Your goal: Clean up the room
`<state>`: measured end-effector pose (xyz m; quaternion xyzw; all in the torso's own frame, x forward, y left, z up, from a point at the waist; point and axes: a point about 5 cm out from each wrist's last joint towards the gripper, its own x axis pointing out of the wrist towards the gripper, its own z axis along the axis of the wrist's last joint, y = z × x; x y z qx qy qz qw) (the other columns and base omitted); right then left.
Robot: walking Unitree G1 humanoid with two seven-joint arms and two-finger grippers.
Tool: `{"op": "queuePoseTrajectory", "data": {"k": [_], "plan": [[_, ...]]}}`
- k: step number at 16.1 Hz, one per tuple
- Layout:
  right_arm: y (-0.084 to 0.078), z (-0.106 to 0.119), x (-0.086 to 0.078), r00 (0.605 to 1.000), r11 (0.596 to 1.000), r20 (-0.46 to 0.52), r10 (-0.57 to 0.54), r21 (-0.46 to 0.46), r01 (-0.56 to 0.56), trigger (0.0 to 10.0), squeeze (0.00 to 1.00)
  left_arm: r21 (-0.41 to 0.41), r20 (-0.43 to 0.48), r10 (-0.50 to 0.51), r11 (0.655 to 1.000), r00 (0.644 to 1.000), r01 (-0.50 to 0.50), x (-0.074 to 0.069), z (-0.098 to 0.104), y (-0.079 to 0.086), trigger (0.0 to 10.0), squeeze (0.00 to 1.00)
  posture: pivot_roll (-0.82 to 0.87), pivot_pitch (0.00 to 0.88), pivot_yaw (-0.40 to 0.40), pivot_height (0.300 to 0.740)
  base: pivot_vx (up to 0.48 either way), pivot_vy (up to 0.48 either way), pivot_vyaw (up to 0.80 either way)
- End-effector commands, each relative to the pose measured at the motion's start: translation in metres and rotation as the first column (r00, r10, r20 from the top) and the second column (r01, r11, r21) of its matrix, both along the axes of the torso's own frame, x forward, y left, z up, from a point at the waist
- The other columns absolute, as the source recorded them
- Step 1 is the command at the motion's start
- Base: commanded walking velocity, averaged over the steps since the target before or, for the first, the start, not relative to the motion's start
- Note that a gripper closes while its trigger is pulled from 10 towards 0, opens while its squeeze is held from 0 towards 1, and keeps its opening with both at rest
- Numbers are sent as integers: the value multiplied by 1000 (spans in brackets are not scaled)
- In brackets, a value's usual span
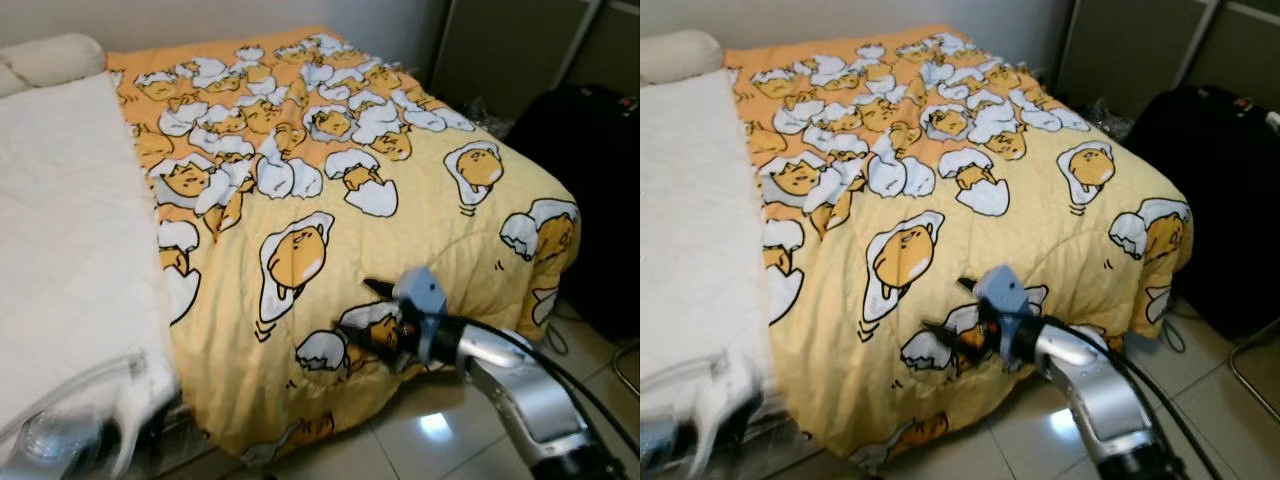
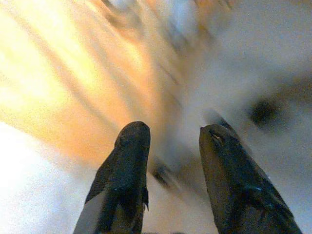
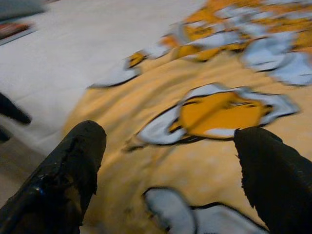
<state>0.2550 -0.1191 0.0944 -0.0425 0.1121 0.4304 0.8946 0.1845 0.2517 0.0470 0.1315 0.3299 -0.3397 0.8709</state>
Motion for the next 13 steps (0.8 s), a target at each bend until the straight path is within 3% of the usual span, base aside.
{"op": "queuePoseTrajectory", "data": {"k": [1, 2, 3, 4, 13], "plan": [[-8, 8, 12, 977, 979, 58, -203, 21, 202, 10000, 0, -146, 254, 231, 969, 939, -199, 35, 26, -1, 10000, 1000, -50, 0, 36, 740, 0, 0, 0], [-10, 15, 19, 940, 942, 67, -333, 68, 329, 10000, 0, -264, 322, 354, 924, 878, -275, 50, 41, -9, 10000, 1000, -53, 0, 36, 740, 0, 0, 0], [-13, 21, 23, 906, 909, 78, -416, 84, 409, 10000, 0, -334, 356, 433, 887, 828, -321, 61, 51, -17, 10000, 1000, -62, 0, 37, 740, 0, 0, 0], [-13, 23, 24, 896, 900, 88, -435, 77, 429, 10000, 0, -360, 361, 465, 869, 808, -340, 64, 54, -20, 10000, 1000, -64, 0, 37, 740, 0, 0, 0], [-13, 23, 24, 896, 900, 88, -435, 77, 429, 10000, 0, -360, 361, 465, 869, 808, -340, 64, 54, -20, 10000, 1000, -64, 0, 37, 740, 0, 0, 0]]}}
